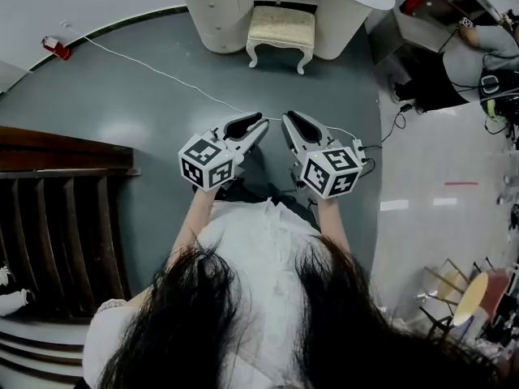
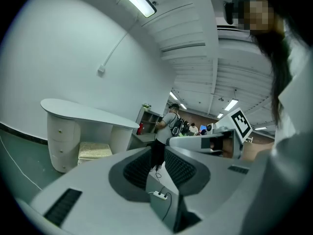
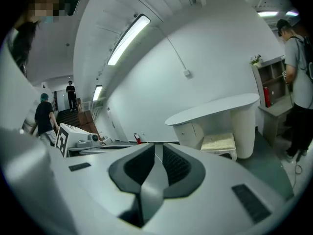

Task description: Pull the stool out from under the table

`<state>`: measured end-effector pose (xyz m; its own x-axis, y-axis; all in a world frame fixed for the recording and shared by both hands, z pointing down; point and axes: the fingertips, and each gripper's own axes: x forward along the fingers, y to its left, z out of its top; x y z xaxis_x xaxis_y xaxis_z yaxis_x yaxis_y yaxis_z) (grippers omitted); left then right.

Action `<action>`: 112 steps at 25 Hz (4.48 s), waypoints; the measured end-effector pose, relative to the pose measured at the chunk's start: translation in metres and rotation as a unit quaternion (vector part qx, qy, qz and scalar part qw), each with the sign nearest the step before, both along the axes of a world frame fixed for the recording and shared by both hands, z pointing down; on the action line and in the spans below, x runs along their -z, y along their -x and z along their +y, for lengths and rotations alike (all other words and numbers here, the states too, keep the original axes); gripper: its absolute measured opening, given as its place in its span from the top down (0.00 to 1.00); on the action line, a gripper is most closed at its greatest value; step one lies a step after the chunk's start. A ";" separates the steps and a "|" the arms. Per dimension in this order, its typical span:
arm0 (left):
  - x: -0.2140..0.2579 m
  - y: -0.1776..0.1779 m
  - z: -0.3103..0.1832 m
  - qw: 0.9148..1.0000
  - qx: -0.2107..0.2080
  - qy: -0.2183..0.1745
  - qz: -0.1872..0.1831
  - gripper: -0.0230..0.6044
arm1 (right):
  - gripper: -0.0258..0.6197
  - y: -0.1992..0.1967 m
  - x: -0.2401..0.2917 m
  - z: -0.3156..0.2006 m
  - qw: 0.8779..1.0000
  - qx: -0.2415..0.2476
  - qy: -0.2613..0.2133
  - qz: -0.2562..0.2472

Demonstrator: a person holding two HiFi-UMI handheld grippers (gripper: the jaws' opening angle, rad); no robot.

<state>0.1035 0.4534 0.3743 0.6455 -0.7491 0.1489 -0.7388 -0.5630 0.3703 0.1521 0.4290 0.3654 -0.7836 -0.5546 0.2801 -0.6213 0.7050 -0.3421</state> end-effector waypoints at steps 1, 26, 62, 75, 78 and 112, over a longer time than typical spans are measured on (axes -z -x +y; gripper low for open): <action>-0.001 0.000 0.000 1.000 0.001 0.001 0.001 0.81 | 0.86 -0.001 -0.001 0.000 1.000 -0.001 0.002 0.000; -0.047 0.112 -0.199 0.998 -0.010 0.055 0.031 0.81 | 0.86 0.078 -0.067 -0.185 0.994 -0.042 0.082 0.052; -0.121 0.150 -0.325 0.994 -0.009 0.112 -0.007 0.81 | 0.86 0.039 -0.140 -0.336 0.984 -0.077 0.131 0.095; -0.167 0.169 -0.341 0.987 0.049 0.153 -0.031 0.81 | 0.86 -0.001 -0.185 -0.371 0.982 -0.073 0.142 0.101; -0.192 0.189 -0.347 0.987 0.059 0.150 -0.027 0.81 | 0.86 0.004 -0.210 -0.383 0.983 -0.070 0.134 0.103; -0.408 0.248 -0.489 0.926 0.123 0.344 0.098 0.41 | 0.56 -0.023 -0.428 -0.517 0.933 -0.037 0.356 -0.030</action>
